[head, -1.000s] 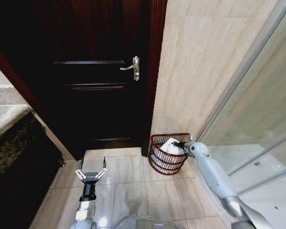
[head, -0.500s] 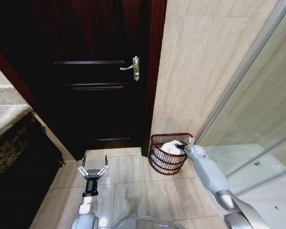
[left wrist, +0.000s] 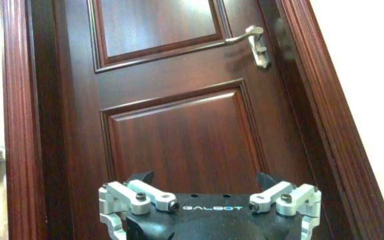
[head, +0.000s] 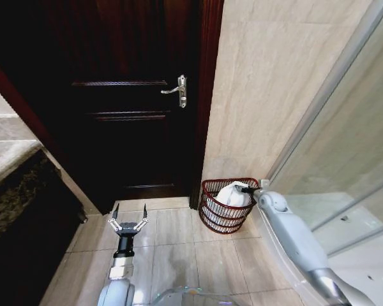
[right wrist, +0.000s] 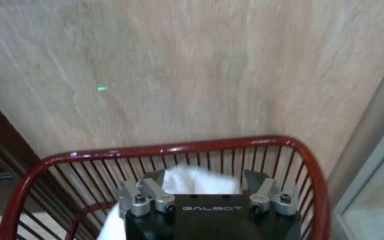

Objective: Discard the used towel into the hamper.

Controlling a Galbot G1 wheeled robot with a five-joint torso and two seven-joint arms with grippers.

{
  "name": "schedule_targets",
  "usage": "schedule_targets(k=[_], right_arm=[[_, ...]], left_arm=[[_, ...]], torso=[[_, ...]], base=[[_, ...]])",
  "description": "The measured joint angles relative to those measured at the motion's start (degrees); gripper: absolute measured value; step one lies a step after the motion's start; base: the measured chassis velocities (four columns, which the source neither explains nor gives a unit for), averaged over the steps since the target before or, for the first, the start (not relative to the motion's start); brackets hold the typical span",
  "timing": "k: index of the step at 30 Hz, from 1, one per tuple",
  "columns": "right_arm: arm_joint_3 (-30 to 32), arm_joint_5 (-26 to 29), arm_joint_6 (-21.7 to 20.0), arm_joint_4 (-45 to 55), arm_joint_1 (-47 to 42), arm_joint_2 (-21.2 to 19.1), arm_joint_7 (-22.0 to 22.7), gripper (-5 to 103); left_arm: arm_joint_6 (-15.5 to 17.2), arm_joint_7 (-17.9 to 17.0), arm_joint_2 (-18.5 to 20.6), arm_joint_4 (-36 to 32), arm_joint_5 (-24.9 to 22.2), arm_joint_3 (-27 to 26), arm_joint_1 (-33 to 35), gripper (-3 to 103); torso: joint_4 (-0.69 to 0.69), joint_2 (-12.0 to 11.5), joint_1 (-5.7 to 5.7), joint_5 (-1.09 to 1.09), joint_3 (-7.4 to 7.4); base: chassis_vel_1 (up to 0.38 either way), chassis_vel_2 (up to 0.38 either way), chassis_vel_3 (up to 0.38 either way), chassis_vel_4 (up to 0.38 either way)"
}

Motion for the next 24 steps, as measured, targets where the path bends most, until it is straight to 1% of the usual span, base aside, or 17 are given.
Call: schedule_targets(k=[1,2,3,5,6,8,10,13,15,17,21,24], right_arm=[[0.23,0.63,-0.02,1.49,-0.81,-0.67,0.28,88],[0.23,0.63,-0.02,1.49,-0.81,-0.67,0.28,88],[0.40,1.40,-0.12,2.83,-1.46,-1.18,0.63,93],[0.56,2.17,-0.37,3.93,-1.92,-1.47,0.90,93],[0.71,3.58,-1.35,4.99,-2.27,-1.61,1.26,99],[0.70,4.17,-1.92,5.13,-2.28,-1.57,1.31,99],[-0.08,5.46,-4.28,4.14,-1.88,-0.70,1.18,100],[-1.15,5.89,-5.50,2.74,-1.50,0.08,0.88,100],[-2.27,5.92,-7.47,0.11,-0.87,1.36,-0.17,100],[-2.76,5.50,-7.66,-1.15,-0.58,1.92,-0.61,100],[-3.96,2.76,-7.62,-6.96,1.74,4.16,-1.80,100],[-4.36,1.21,-6.94,-10.02,3.12,4.99,-2.12,100]], left_arm=[[-0.27,0.00,0.00,0.06,-0.05,-0.02,0.04,100],[-0.27,0.00,0.00,0.06,-0.05,-0.02,0.04,100],[-0.58,0.00,0.00,0.17,-0.07,-0.08,0.07,100],[-0.78,0.00,0.00,0.23,-0.09,-0.09,0.13,100],[-0.99,0.00,0.00,0.29,-0.14,-0.07,0.25,100],[-1.17,0.00,0.00,0.36,-0.14,-0.06,0.28,100],[-1.67,0.00,0.00,0.65,-0.15,-0.13,0.29,100],[-1.78,-0.04,0.00,0.71,-0.23,-0.29,0.35,100],[-1.82,-0.16,0.00,0.72,-0.34,-0.52,0.39,100],[-1.82,-0.22,0.00,0.72,-0.38,-0.62,0.39,100],[-1.80,-0.45,0.00,0.67,-0.45,-0.84,0.35,100],[-1.75,-0.54,0.00,0.67,-0.47,-0.89,0.34,100]], torso=[[-0.01,0.00,0.00,0.00,0.00],[-0.01,0.00,0.00,0.00,0.00],[-0.01,0.00,0.00,0.01,0.00],[-0.01,0.00,0.00,0.01,0.00],[-0.01,0.01,0.00,-0.01,0.00],[0.00,0.01,0.00,-0.01,0.00],[0.01,0.01,0.00,-0.01,0.00],[0.01,0.00,0.00,0.01,0.00],[0.01,0.01,0.00,0.00,0.00],[0.01,0.01,0.00,0.00,0.00],[0.00,0.01,0.00,-0.01,0.00],[0.01,0.01,0.00,0.00,0.00]], base=[[0.000,0.000,0.000,0.000],[0.000,0.000,0.000,0.000],[0.000,0.000,0.000,0.000],[0.000,0.000,0.000,0.000],[0.000,0.000,0.000,0.000],[0.000,0.000,0.000,0.000],[0.000,0.000,0.000,0.000],[0.000,0.000,0.000,0.000],[0.000,0.000,0.000,0.000],[0.000,0.000,0.000,0.000],[0.000,0.000,0.000,0.000],[0.000,0.000,0.000,0.000]])
